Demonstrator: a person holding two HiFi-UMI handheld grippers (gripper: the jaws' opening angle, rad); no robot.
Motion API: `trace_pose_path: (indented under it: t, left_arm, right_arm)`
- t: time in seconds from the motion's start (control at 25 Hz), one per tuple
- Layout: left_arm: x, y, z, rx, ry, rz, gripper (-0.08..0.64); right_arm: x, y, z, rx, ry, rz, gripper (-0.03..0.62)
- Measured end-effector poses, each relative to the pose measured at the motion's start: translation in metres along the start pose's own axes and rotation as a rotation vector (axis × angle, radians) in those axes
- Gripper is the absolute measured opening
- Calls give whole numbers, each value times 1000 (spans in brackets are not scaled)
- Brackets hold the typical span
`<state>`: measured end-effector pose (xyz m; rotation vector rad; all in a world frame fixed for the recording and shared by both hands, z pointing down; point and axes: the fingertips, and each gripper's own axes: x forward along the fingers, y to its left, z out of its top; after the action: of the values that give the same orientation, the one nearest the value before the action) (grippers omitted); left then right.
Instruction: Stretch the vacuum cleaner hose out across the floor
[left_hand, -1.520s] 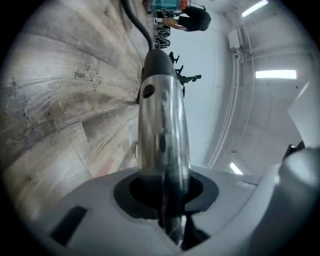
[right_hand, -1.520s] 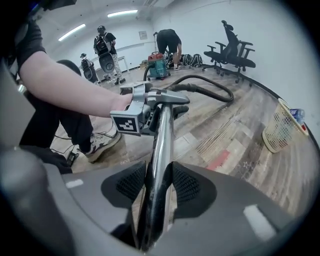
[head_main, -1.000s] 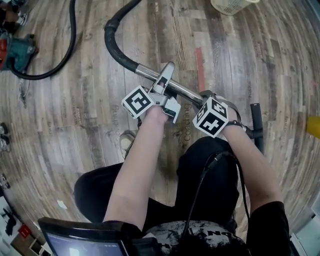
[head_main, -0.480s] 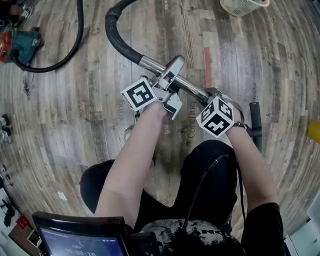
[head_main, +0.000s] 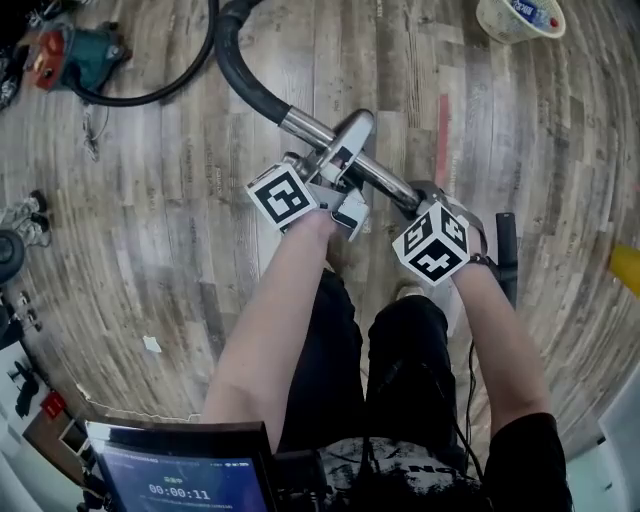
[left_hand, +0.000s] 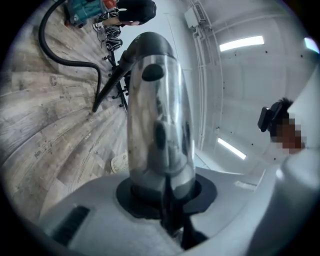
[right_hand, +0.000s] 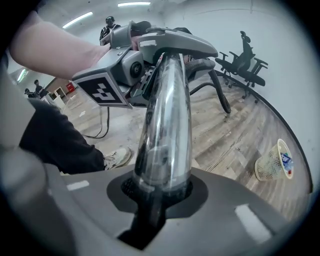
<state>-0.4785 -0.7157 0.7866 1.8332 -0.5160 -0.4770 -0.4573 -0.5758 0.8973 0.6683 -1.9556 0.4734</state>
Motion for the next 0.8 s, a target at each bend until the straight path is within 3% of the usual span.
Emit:
trace_pose_path:
  t: [0.2, 0.48, 0.64, 0.8]
  left_arm:
    - [-6, -85, 25, 58, 11, -37, 60]
    - [-16, -216, 53, 61, 12, -19, 55]
    - [-9, -287, 92, 65, -1, -57, 49]
    - [-1, -352, 114, 90, 43, -109, 54]
  right_arm:
    - [-67, 25, 38, 11, -9, 61, 78]
    - [-187, 64, 92, 50, -35, 129, 78]
    - [-247, 66, 139, 67, -50, 152, 78]
    - [-300, 66, 175, 79, -76, 168, 78]
